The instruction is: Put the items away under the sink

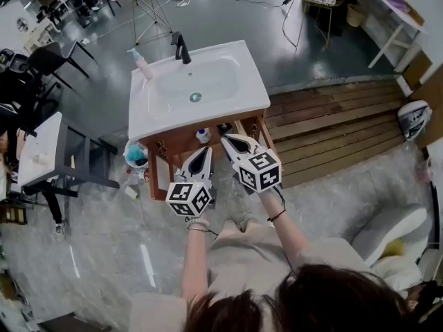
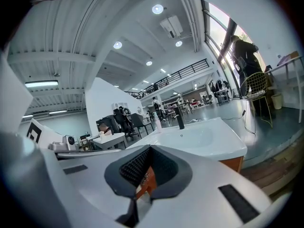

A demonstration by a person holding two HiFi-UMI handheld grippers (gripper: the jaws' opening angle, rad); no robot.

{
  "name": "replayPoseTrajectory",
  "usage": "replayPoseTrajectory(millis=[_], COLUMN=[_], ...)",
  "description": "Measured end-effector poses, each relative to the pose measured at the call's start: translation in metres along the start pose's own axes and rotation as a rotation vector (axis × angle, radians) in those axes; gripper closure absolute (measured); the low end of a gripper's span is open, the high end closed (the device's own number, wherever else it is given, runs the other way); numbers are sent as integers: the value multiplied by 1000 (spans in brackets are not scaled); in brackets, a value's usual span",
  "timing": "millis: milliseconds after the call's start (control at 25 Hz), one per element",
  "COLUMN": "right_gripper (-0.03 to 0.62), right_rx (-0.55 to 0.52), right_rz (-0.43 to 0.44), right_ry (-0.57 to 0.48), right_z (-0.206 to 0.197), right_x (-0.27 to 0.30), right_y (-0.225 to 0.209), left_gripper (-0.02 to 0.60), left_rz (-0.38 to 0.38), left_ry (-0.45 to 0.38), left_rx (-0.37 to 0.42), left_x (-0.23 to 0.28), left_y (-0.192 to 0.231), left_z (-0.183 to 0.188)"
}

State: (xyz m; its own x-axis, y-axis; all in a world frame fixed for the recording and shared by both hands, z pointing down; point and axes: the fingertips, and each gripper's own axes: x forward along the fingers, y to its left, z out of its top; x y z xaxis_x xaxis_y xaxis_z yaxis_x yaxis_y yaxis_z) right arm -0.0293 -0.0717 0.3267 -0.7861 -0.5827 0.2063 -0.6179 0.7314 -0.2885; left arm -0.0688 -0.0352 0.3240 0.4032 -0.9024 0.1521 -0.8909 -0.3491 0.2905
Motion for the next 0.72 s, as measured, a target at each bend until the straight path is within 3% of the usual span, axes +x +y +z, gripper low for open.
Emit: replayPoseTrajectory(millis=[360, 720], right_gripper=[577, 577], right_rx=[14, 25], right_rz=[54, 124], right_ry=[-19, 0], right_z=[9, 10], right_x=[6, 53], right_y=[10, 30], left_gripper=[581, 581], left_rz=[48, 127], left_ry=[-10, -4], left_rx=[17, 1], left_x=[-12, -26], left_y=[6, 52], left_z=[6, 9])
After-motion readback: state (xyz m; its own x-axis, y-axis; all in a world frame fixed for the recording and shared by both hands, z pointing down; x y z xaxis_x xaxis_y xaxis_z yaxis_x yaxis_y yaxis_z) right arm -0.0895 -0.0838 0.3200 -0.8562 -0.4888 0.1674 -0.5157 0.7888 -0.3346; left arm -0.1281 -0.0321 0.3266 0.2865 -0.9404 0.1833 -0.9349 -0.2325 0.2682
